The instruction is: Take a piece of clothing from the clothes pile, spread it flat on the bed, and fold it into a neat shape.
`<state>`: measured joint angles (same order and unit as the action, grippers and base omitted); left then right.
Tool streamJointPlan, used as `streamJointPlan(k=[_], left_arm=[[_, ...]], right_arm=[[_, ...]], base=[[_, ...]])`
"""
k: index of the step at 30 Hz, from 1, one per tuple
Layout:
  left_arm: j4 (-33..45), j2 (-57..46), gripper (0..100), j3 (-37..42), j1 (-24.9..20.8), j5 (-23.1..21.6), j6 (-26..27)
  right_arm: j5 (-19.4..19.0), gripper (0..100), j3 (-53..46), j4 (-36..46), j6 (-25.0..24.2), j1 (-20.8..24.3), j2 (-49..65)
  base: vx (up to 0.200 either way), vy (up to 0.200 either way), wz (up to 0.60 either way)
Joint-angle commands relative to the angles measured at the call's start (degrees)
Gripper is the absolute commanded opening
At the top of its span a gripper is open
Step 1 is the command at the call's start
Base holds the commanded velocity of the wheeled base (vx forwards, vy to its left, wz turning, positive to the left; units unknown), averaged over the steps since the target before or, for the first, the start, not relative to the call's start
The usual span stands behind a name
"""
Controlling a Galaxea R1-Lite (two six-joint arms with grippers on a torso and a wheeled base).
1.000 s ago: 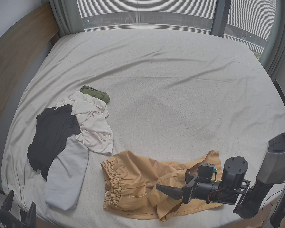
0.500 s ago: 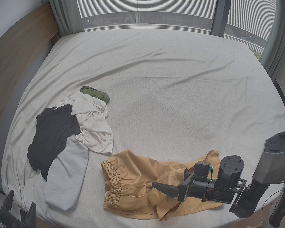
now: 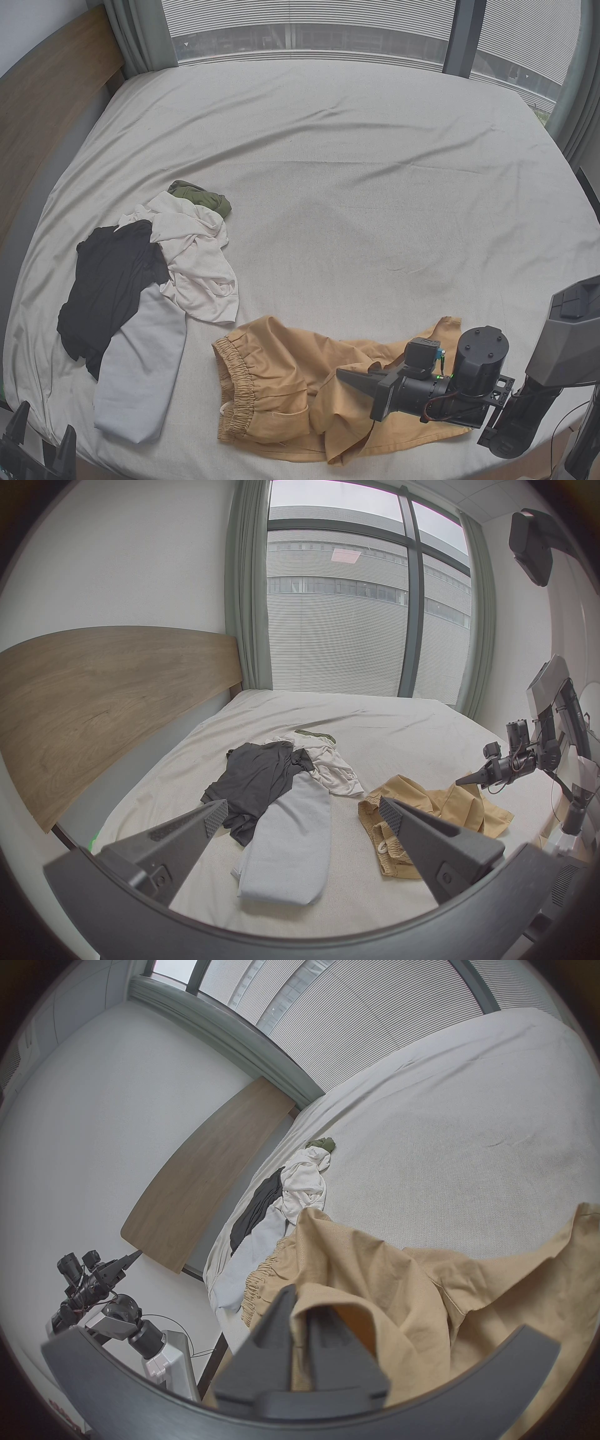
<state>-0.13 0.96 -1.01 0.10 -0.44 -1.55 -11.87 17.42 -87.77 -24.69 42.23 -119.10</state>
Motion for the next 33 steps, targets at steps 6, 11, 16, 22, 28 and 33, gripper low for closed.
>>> streamJointPlan(k=[6, 11, 16, 22, 28, 33], left_arm=[[-0.04, -0.96, 100, 1.01, -0.01, 0.00, -0.03], [-0.04, -0.96, 100, 1.01, -0.01, 0.00, -0.03], [-0.04, -0.96, 100, 1.01, -0.01, 0.00, -0.03], [0.05, -0.96, 100, 1.01, -0.01, 0.00, -0.03], [0.05, -0.96, 100, 1.01, -0.01, -0.09, -0.03], [-0.04, -0.96, 100, 1.01, -0.01, -0.09, 0.14]], right_arm=[[0.01, 0, -1.16, -0.21, -0.10, -0.13, 0.54], [-0.08, 0, -3.45, -0.21, -0.10, -0.30, 4.05], [-0.17, 0, -5.99, -0.29, -0.89, -0.83, 7.13], [-0.43, 0, -8.28, -0.29, -1.68, -3.38, 11.08], [-2.19, 0, -10.21, -0.29, -1.77, -8.21, 13.90], [-3.95, 0, -10.83, -0.38, -2.21, -11.73, 15.48]], base=[[0.000, 0.000, 0.00], [0.000, 0.000, 0.00], [0.000, 0.000, 0.00], [0.000, 0.000, 0.00], [0.000, 0.000, 0.00], [0.000, 0.000, 0.00]])
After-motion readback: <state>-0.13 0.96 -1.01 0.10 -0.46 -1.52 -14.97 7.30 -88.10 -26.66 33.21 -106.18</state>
